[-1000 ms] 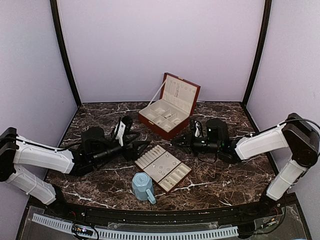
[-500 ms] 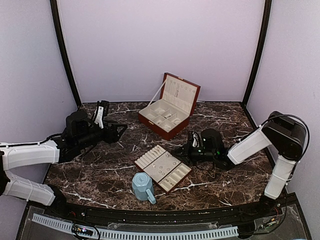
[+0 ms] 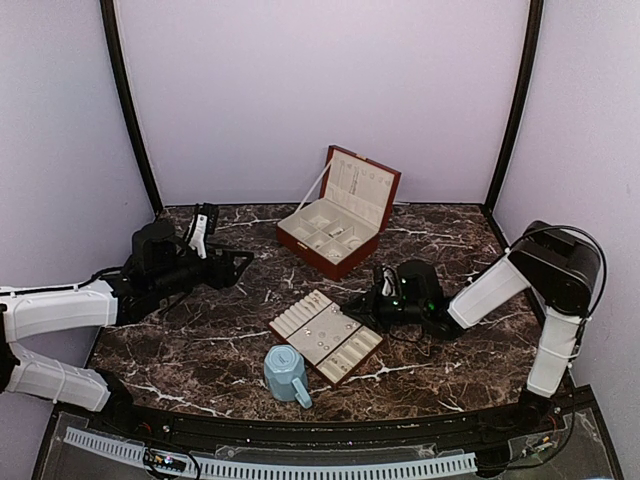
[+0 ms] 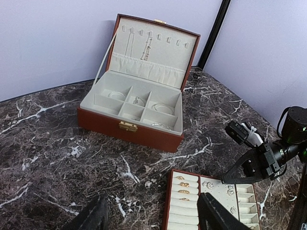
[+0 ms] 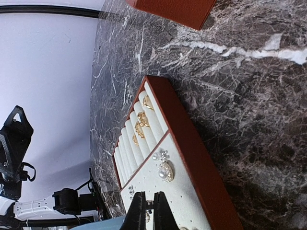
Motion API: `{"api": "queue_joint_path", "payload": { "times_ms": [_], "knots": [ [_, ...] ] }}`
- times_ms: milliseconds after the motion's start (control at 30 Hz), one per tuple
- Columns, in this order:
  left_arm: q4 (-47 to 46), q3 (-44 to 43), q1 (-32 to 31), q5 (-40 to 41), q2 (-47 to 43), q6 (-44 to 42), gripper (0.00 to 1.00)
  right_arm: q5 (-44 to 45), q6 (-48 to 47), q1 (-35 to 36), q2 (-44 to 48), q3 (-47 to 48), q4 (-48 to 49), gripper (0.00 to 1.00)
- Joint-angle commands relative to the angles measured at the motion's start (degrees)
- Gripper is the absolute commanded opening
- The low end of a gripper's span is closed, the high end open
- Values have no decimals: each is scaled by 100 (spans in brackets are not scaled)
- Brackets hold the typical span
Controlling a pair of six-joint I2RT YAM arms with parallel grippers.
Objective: Organize the mixed jewelry
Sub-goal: Insert the earring into the earring holder.
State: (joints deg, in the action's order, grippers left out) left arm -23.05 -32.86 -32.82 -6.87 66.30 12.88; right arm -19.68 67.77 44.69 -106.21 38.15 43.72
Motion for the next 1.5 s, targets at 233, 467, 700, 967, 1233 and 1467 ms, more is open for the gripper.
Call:
{"api": "queue_joint_path", "payload": {
  "times_ms": [233,467,700,967,1233,1467],
  "knots": [
    [51,25,64,-15,-222,34,66,27,-110,-73,-227,240,110,0],
    [47,38,80,24,-254,21,66,13,-80,-88,-303,295,-7,0],
    [53,51,92,43,-259,15,66,85,-71,-83,-285,294,-150,0],
    [39,58,107,55,-266,4,66,187,-127,-83,-158,326,-490,0],
    [21,107,109,57,-266,36,66,218,-180,-70,117,250,-709,0],
    [7,122,113,63,-279,34,66,108,-157,-57,-23,298,-617,0]
  ]
}}
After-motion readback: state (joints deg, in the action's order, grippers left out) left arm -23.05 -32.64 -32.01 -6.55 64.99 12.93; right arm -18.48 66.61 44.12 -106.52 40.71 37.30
